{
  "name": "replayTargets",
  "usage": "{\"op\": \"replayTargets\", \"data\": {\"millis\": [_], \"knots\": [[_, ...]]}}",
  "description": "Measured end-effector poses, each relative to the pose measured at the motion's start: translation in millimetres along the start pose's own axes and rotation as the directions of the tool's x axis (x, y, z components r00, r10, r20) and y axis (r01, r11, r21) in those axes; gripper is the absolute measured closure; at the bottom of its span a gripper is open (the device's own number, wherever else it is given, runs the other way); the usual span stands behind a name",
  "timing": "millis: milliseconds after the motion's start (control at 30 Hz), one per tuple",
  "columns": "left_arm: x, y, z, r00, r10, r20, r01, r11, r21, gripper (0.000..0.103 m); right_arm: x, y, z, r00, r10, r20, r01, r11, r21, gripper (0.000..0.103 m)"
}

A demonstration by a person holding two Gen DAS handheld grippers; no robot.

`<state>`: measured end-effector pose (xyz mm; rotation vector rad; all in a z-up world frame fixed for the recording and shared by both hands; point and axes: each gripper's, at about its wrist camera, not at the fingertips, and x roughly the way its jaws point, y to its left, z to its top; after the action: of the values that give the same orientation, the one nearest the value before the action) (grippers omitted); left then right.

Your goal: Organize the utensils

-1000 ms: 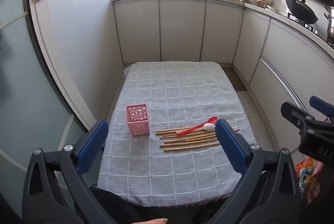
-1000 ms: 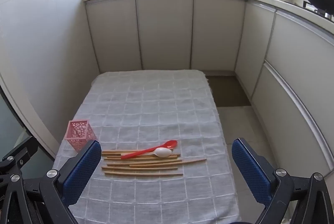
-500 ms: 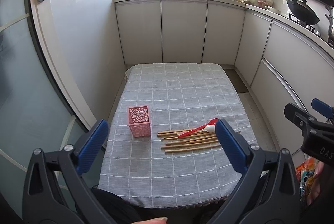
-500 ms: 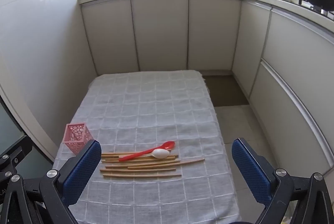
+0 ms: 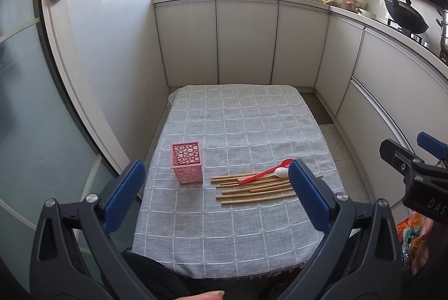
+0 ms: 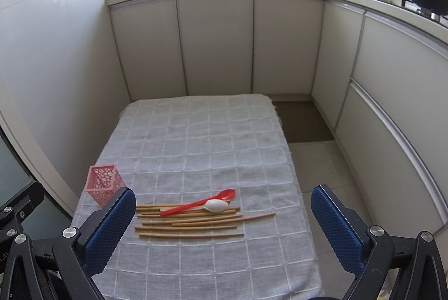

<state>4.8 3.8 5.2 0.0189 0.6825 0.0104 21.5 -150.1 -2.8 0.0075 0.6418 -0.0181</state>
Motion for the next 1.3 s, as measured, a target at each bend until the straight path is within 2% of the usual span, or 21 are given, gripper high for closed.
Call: {"op": "replayTargets", "data": {"millis": [1300], "knots": [[-0.8,-2.9,-0.7,1.0,0.003,0.004,-0.003,1.0,0.009,0.001,-1.7,1.6,-3.6,1.0,0.001,0.013,-0.001,1.0,0.0,0.0]]}}
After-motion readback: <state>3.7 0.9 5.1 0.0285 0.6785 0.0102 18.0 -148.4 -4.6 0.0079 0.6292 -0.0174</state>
